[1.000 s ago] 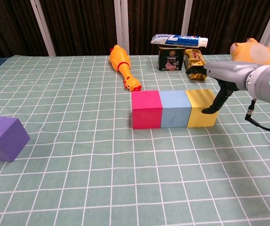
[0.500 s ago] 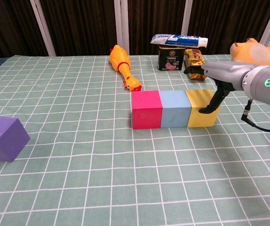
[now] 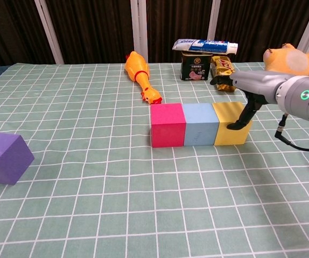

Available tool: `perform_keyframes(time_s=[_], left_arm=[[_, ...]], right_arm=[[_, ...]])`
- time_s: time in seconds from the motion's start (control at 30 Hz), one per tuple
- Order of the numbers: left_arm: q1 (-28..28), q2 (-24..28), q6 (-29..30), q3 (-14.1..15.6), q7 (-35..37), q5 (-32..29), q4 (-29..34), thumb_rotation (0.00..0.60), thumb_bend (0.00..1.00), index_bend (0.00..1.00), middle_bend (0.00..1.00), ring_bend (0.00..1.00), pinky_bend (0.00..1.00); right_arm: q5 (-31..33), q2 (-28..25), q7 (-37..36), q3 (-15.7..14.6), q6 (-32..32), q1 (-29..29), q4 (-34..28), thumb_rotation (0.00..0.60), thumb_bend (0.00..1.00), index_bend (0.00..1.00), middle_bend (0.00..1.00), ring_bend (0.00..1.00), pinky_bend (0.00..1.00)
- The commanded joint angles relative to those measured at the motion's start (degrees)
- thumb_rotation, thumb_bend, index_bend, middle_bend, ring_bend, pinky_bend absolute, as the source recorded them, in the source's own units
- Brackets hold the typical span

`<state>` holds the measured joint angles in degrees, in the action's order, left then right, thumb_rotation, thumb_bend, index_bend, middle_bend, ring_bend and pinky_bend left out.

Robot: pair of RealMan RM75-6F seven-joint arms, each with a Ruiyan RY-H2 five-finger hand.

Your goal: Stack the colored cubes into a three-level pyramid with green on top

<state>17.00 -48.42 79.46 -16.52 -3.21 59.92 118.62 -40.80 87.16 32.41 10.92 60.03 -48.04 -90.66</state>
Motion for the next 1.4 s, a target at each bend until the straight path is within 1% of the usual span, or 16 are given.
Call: perform_keyframes(time_s=[0.03,1.03,1.4], left_arm=[[0.0,0.0,0.0,0.0,0.1,0.0,0.0,0.6,0.1,0.0,0.01,0.0,0.07],[-0.1,0.2,0.0,-0.1,0.4,0.1,-0.1,0.6,0.1,0.0,0.01,0.0,0.07],[-0.1,0.2,-0.1,-0.1,0.5,0.1,-0.1,0.6,0.1,0.0,0.01,0.0,0.07]], right_arm=[[0.0,0.1,0.1,0.0,0.0,0.0,0.0,0.6,0.26,0.0,0.04,0.06,0.0],[0.4,1.2,0.6,0.4,0.1,0.2,1.4,0.6,0.26,0.0,0.04,0.06,0.0],[0.3,0.9,0.8,0.5,0.6,0.6,0.2,0.6,0.26,0.0,0.04,0.05,0.0]])
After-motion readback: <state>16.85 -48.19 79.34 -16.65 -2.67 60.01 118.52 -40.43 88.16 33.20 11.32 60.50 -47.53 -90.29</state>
